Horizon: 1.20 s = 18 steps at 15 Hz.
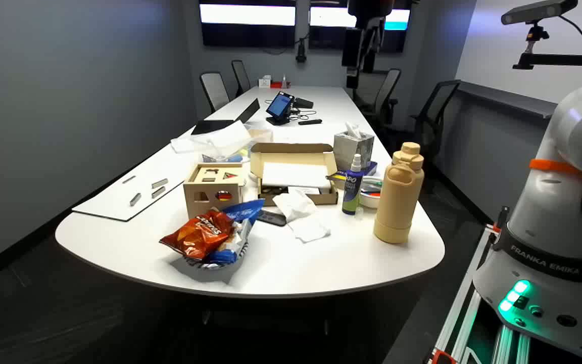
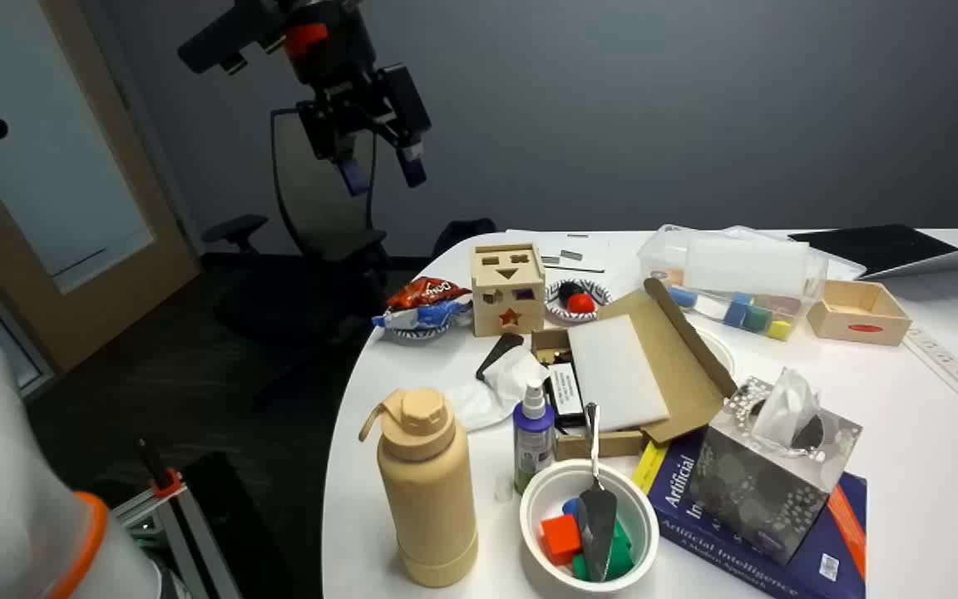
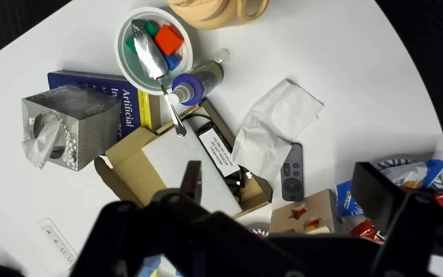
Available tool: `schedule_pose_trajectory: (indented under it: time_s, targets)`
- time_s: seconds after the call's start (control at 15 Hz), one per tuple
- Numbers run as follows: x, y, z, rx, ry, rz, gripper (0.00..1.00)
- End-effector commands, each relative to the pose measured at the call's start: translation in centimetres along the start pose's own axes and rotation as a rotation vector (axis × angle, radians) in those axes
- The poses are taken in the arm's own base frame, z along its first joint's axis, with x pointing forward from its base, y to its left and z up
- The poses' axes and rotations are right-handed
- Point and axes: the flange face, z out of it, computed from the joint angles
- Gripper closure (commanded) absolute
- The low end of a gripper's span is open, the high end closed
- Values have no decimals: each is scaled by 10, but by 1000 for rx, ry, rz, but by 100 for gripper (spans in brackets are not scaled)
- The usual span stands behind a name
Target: Use the cake spatula to stir the contents in the white bowl.
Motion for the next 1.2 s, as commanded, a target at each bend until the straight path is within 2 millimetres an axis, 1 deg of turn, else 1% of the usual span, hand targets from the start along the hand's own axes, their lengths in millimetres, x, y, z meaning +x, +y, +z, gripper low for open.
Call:
schedule_pose_trajectory:
  time_s: [0.0,0.07,0.2,0.33,0.4,0.53,0.6,0.73,0.8,0.87,0.93,1.07,1.13]
  targets:
    - [0,0,-1,0,0,0,0]
    - [0,0,-2,0,2,0,0]
    - [10,15,-1,-4,-16,-3,0]
    - [23,39,-1,-23,-50,-5,0]
    - [32,54,0,-50,-79,-5,0]
    - [51,84,5,-76,-117,-39,0]
    - [62,97,9,-70,-124,-90,0]
    - [87,116,26,-47,-146,-195,0]
    - [100,123,38,-21,-145,-246,0]
    - [110,128,47,5,-146,-295,0]
    - [119,131,61,20,-144,-346,0]
    - [128,136,85,50,-147,-414,0]
    - [129,137,99,66,-146,-428,0]
